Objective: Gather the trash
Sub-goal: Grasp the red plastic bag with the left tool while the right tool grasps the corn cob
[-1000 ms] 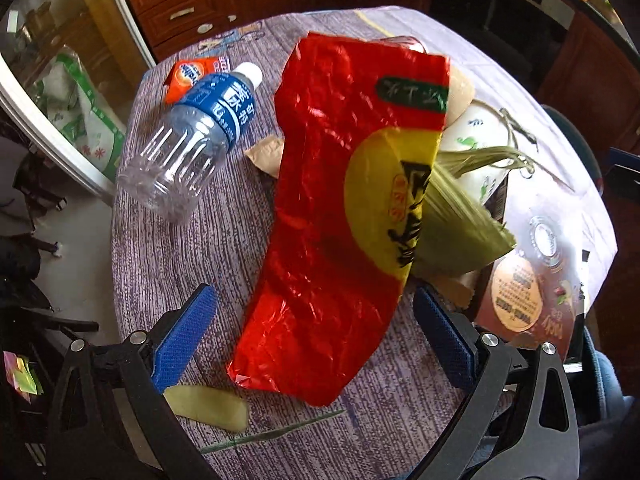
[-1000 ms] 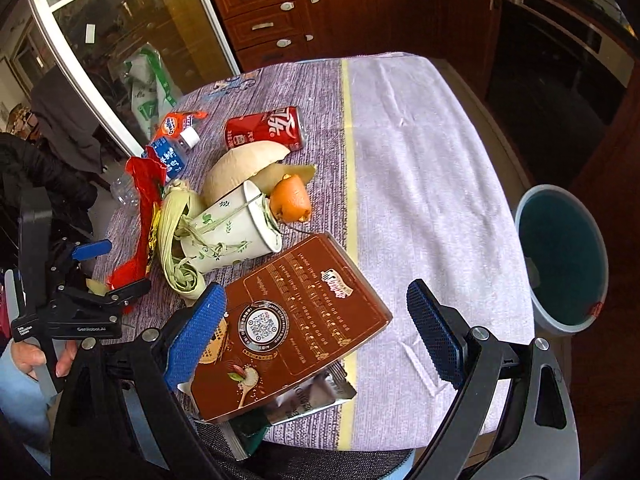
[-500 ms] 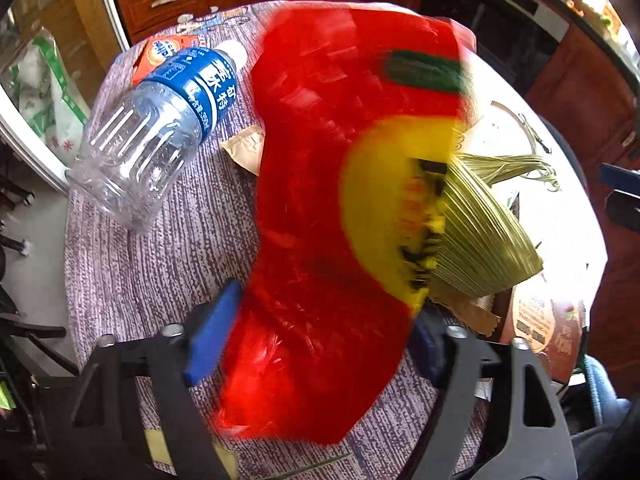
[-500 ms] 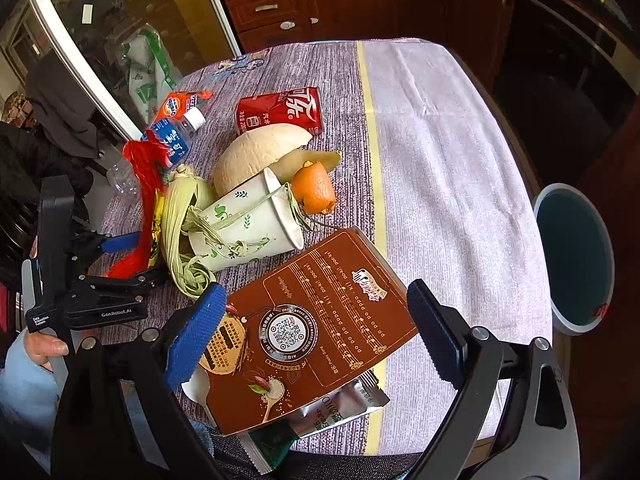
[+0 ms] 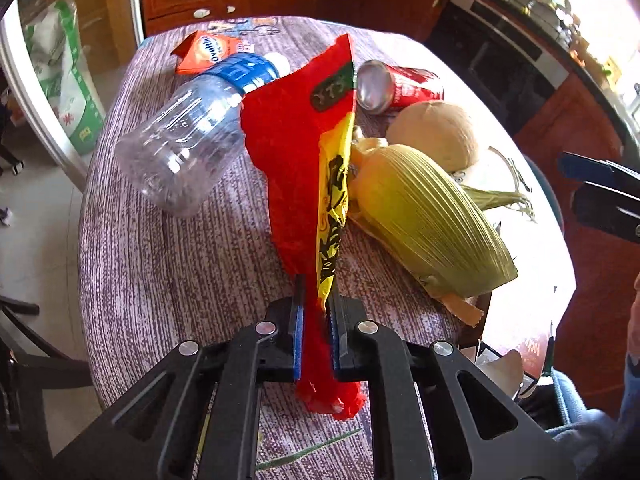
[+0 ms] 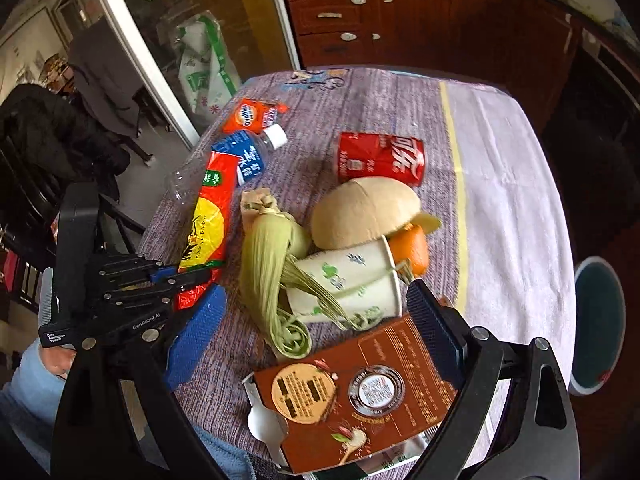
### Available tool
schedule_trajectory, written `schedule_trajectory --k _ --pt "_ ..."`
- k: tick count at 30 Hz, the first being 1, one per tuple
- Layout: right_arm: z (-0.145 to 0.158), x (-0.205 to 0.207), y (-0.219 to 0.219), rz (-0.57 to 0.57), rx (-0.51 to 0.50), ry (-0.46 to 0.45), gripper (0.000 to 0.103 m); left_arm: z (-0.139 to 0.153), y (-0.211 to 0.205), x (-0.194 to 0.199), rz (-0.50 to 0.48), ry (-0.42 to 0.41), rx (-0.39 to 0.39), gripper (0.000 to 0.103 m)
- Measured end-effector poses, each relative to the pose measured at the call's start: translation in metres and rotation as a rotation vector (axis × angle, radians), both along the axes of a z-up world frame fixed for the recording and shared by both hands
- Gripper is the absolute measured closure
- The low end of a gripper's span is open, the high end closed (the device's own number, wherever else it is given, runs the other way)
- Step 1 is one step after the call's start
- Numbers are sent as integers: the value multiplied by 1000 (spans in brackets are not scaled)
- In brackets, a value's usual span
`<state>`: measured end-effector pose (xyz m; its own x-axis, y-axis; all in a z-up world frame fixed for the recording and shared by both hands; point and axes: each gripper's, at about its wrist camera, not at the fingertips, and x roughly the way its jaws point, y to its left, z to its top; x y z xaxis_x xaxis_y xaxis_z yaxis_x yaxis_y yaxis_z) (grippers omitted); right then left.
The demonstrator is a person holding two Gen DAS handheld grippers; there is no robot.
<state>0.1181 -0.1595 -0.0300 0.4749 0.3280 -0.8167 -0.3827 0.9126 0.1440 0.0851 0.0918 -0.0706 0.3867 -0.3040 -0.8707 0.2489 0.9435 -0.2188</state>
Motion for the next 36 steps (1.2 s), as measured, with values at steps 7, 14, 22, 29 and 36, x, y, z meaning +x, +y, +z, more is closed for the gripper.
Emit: schedule_trajectory --k 7,14,22,29,36 --pt "-24 28 55 127 -75 35 15 -9 17 1 64 15 -9 50" --pt "-57 46 75 161 -119 77 27 -13 6 4 36 11 6 45" --pt "-58 48 64 123 -50 99 67 -10 -18 3 -6 -37 72 87" --pt "-26 45 40 94 154 97 68 16 -27 -2 -12 -78 71 94" --pt "9 39 17 77 260 58 68 59 -28 -9 -3 -148 53 94"
